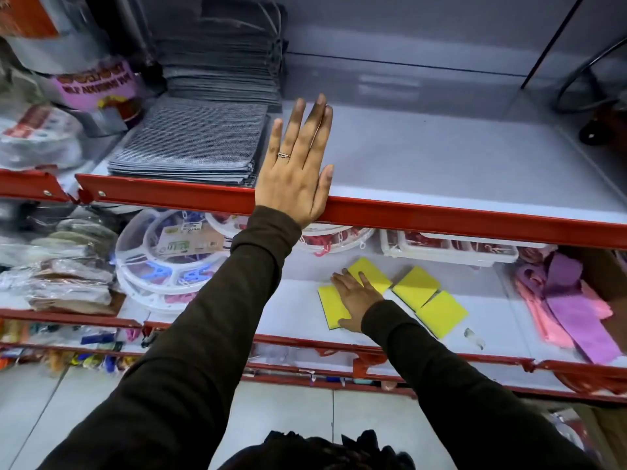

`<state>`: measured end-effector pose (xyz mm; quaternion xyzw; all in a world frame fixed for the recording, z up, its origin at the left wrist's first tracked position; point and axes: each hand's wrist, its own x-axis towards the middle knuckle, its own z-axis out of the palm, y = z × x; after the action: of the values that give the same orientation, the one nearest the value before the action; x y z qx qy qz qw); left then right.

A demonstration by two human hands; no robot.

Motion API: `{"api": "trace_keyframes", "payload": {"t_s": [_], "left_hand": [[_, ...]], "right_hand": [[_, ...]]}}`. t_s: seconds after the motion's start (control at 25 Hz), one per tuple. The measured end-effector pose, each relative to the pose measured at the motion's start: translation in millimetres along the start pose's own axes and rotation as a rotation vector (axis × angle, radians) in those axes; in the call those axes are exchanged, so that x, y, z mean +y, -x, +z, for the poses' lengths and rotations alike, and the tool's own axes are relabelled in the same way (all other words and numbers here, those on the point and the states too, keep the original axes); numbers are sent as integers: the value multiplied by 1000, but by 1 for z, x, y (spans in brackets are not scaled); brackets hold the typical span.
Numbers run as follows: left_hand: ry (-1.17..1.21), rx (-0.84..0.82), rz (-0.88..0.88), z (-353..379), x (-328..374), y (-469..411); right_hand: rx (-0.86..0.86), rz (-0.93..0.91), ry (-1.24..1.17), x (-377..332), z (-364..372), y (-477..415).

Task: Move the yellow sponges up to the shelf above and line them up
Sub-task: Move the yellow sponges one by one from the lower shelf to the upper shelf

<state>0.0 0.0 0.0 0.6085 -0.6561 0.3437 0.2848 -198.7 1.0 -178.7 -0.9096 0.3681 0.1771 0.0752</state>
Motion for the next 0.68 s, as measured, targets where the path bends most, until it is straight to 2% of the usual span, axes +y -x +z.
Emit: {"api": "trace_keyframes", "payload": {"t_s": [0.12, 0.2, 0.4, 0.68], "left_hand": [[15, 22, -30, 2, 0, -1], [16, 38, -23, 4, 3, 0], [10, 21, -33, 3, 1, 0], [-16, -22, -54, -4, 5, -2]], "right_hand": [[-144, 8, 42, -2, 0, -12], [-166, 10, 42, -3, -3, -15], [-71, 21, 32, -1, -21, -3], [65, 37, -34, -14, -84, 56]]}}
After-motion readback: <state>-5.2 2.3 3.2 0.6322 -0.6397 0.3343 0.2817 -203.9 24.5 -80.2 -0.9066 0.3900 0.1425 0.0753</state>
